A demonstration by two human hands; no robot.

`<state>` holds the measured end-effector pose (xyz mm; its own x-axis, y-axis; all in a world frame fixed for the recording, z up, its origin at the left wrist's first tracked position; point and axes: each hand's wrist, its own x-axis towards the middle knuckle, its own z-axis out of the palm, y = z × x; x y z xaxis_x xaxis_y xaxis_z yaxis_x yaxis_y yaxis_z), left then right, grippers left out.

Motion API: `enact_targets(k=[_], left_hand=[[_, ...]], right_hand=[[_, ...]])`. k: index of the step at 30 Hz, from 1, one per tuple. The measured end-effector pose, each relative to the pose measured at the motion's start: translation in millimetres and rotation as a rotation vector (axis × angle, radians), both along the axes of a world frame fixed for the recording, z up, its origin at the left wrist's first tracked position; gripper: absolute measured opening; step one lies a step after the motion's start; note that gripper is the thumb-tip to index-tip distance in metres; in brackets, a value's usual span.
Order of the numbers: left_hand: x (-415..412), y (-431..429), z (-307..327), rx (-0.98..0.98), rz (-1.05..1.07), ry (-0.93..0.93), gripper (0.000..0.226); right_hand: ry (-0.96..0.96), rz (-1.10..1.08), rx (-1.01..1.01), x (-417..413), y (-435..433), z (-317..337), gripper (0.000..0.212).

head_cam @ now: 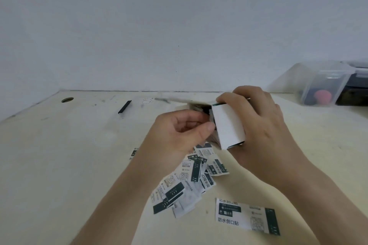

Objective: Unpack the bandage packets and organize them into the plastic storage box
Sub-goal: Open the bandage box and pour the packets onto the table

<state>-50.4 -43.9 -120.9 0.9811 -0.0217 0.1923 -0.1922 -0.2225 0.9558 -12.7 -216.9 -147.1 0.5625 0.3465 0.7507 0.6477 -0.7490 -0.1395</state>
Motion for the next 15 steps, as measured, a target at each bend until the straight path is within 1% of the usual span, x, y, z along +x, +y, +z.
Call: enact_targets(k=[2,5,6,9,11,13,15], left_hand=[[1.5,3.5,-2.6,0.059,0.020,-0.001,0.021],[3.5,1.1,-10.5,0.306,0.143,-0.096,0.017],[3.6,-1.1,-11.1,0.320,0.165,-0.094,0.018],[4.7,-4.2,-10.7,0.213,0.146,-0.001,0.017],[4.8,-6.0,-9.1,0.107,0.133,0.040,0.009],[3.1,-7.4,-9.6,0.060,0.143,0.029,0.019],[3.9,-7.7,-11.8,0.061,0.164,0.010,0.012]], right_hand=[[-0.015,-0.011,0.023,-0.8,0.7,0.4,0.072],[-0.061,-0.056,-0.034,-4.2,4.8,-0.9,0.073],[-0.065,-0.059,-0.043,-4.5,6.0,-1.4,0.074],[-0.073,-0.067,-0.050,-4.5,6.8,-2.0,0.075],[-0.082,-0.076,-0.056,-5.0,6.7,-1.1,0.075],[-0.084,-0.080,-0.073,-6.3,8.4,-1.5,0.078],[-0.075,-0.068,-0.072,-5.6,9.1,-3.3,0.080]])
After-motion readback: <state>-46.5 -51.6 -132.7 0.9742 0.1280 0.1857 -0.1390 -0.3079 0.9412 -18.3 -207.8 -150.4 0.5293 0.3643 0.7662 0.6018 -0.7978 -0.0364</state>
